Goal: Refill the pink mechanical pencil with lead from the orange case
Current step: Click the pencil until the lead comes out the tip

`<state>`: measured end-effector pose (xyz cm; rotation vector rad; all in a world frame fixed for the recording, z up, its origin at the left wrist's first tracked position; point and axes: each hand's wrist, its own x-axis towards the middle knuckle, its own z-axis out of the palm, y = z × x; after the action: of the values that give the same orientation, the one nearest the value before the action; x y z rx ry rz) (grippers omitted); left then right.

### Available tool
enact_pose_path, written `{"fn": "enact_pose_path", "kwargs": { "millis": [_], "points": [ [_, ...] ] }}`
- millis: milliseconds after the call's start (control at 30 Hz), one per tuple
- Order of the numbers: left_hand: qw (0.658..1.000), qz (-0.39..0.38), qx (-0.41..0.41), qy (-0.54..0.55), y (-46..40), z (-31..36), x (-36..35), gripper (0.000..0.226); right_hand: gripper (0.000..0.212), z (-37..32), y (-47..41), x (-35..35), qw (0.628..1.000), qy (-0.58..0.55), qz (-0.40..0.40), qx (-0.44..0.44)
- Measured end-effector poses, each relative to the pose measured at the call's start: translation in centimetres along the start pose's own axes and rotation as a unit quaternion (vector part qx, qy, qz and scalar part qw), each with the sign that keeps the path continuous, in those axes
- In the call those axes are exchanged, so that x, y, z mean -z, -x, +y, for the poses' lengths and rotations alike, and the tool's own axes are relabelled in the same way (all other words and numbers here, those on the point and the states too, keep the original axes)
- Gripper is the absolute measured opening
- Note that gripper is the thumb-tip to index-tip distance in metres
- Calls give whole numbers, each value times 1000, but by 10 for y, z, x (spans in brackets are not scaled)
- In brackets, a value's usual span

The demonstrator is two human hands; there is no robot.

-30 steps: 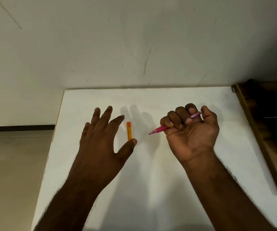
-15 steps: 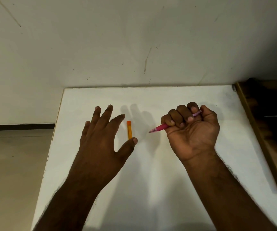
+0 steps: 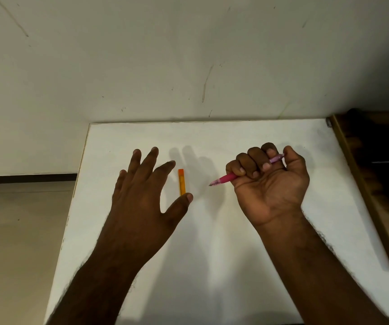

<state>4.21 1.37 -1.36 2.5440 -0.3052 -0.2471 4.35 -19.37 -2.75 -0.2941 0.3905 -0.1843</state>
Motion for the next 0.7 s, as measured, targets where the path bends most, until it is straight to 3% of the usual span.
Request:
{"fn": "enact_pose_path", "kwargs": {
  "millis": [700],
  "points": [
    [1000, 5, -3, 2, 1, 0, -1, 78, 40, -1, 0, 2, 1000, -3, 3, 3]
  ]
}}
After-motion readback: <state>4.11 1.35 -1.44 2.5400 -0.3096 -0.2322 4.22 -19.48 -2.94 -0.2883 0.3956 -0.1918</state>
